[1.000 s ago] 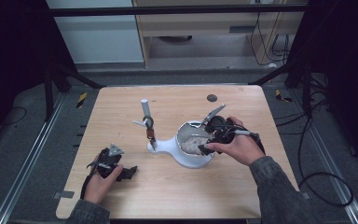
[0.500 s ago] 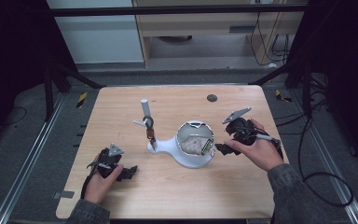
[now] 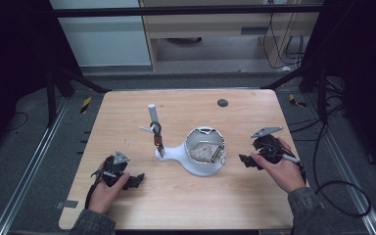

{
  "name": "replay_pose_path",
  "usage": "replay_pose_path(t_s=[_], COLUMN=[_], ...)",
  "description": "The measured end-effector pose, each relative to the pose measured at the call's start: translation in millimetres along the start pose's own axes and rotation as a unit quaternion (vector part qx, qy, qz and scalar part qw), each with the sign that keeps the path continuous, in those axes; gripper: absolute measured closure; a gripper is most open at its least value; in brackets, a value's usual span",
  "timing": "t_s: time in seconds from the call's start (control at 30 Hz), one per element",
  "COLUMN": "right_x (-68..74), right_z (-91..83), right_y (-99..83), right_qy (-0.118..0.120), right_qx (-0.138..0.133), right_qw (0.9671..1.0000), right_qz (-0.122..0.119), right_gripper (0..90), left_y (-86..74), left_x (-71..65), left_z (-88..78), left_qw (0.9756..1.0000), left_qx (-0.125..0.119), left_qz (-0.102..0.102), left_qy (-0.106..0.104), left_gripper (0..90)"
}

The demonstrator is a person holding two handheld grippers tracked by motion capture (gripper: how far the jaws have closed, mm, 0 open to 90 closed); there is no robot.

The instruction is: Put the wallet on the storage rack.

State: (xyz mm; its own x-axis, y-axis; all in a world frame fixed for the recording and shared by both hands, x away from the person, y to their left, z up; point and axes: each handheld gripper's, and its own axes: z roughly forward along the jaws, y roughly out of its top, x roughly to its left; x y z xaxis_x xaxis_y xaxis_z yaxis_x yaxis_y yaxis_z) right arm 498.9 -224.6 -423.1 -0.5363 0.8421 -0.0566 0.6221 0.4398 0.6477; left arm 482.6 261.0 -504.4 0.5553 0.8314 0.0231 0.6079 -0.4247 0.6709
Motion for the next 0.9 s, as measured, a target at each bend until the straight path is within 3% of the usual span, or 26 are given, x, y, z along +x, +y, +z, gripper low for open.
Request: replay_pose_path(t_s=[0.23, 0.37, 0.7, 0.9], right_x=[-5.1, -8.9, -21.5, -22.0], right_z=[16.2, 27.4, 51.5, 60.2], right_y=[-23.8, -33.2, -50.7, -51.8], right_qy=[0.003, -0.007, -0.024, -0.043], right_qx=[0.004, 0.003, -0.006, -0.009], right_qw=[0.9996, 0.9989, 0.9931, 0.9914], right_qz=[0.029, 0.047, 0.114, 0.124], right_gripper=[11.8, 12.3, 10.9, 8.8], left_y=[-0.3, -0.5, -0.5, 2.2], left_x=[0.3, 1.3, 7.4, 10.9], left_z=[0.8, 1.2, 5.5, 8.0], left_qw=[1.0, 1.0, 0.9996, 0.9996], left_qx=[-0.005, -0.008, -0.027, -0.027], left_qz=[-0.002, -0.001, -0.002, 0.002], left_qy=[-0.001, -0.001, -0.001, -0.005], left_gripper=[0.0, 0.0, 0.0, 0.0])
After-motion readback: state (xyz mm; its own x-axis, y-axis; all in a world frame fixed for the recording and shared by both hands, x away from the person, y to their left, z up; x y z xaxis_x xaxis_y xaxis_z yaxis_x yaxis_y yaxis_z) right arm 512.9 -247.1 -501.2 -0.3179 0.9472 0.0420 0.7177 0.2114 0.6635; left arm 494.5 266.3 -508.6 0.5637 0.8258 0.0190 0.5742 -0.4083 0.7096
